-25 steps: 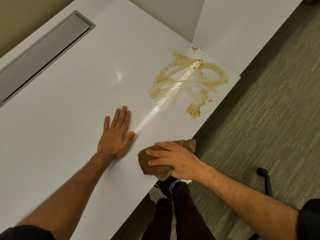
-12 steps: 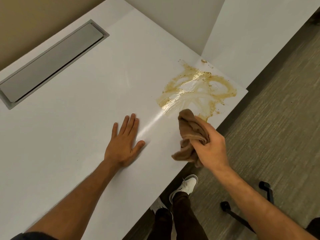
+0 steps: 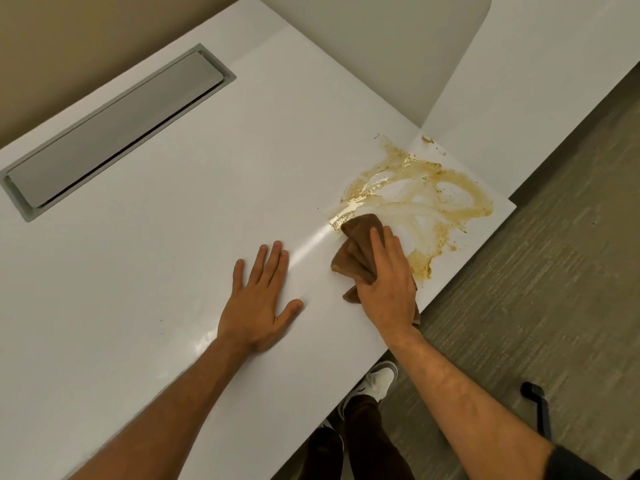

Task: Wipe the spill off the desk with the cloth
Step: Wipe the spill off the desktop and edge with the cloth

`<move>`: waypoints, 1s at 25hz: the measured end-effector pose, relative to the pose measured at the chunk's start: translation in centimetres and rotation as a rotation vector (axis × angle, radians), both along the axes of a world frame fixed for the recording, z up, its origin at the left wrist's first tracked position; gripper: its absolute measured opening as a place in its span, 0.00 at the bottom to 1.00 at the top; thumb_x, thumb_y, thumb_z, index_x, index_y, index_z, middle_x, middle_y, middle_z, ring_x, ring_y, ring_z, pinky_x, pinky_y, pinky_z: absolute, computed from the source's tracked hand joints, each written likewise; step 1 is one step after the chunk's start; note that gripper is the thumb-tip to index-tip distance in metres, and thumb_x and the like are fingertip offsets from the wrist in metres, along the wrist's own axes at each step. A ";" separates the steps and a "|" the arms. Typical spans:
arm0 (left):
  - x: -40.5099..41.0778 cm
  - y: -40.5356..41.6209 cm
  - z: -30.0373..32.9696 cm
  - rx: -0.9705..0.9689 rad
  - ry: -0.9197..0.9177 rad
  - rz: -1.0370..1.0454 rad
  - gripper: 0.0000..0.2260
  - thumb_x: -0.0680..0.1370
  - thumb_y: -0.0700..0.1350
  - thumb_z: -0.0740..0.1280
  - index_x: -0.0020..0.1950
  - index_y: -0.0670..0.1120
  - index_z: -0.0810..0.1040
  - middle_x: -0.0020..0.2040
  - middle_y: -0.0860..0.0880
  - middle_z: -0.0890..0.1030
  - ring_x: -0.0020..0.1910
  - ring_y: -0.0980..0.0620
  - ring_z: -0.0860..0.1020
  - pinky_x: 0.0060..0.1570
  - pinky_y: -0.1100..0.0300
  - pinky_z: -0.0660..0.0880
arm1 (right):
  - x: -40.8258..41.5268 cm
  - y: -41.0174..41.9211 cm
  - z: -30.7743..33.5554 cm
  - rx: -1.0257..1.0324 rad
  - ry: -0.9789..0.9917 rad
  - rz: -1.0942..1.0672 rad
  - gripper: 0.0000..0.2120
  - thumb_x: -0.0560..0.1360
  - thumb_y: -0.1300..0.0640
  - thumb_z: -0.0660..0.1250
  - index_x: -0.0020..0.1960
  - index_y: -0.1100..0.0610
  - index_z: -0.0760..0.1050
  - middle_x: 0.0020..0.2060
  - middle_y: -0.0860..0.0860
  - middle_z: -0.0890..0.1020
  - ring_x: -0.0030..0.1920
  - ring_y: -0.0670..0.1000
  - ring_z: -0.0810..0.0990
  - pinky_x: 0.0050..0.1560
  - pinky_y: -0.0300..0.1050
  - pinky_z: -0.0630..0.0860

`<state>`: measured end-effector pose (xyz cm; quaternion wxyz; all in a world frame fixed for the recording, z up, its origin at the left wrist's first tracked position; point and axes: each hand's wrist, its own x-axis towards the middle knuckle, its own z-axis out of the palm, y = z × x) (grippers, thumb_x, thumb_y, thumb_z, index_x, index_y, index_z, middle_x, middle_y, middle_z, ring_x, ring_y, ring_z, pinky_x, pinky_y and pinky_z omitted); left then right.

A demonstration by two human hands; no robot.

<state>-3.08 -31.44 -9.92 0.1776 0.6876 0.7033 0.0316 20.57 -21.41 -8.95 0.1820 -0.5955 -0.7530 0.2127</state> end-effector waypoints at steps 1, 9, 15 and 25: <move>-0.1 0.0 0.0 -0.003 0.002 0.000 0.38 0.83 0.69 0.44 0.86 0.50 0.38 0.86 0.52 0.37 0.85 0.50 0.37 0.82 0.37 0.43 | -0.5 0.7 0.0 -0.018 0.080 -0.045 0.40 0.75 0.54 0.76 0.81 0.54 0.61 0.80 0.56 0.64 0.79 0.60 0.64 0.73 0.63 0.70; -0.1 0.1 -0.1 0.003 -0.008 0.000 0.38 0.84 0.68 0.47 0.87 0.49 0.41 0.87 0.52 0.40 0.86 0.50 0.40 0.82 0.44 0.37 | -5.3 8.0 0.7 -0.087 0.286 -0.010 0.32 0.77 0.57 0.72 0.79 0.53 0.66 0.76 0.50 0.72 0.75 0.53 0.71 0.72 0.51 0.71; -0.2 0.1 -0.1 0.003 -0.006 0.007 0.38 0.84 0.69 0.47 0.86 0.49 0.40 0.87 0.52 0.40 0.86 0.50 0.41 0.81 0.47 0.34 | -7.3 10.2 0.7 -0.127 0.343 0.204 0.30 0.73 0.56 0.74 0.74 0.48 0.74 0.73 0.46 0.75 0.75 0.50 0.72 0.72 0.51 0.72; -0.2 -0.4 0.7 0.110 -0.168 0.081 0.42 0.82 0.71 0.45 0.86 0.46 0.38 0.87 0.46 0.43 0.86 0.48 0.42 0.82 0.48 0.33 | -4.3 3.9 0.5 -0.229 0.392 0.587 0.27 0.68 0.57 0.80 0.67 0.54 0.81 0.70 0.51 0.79 0.74 0.54 0.74 0.74 0.55 0.71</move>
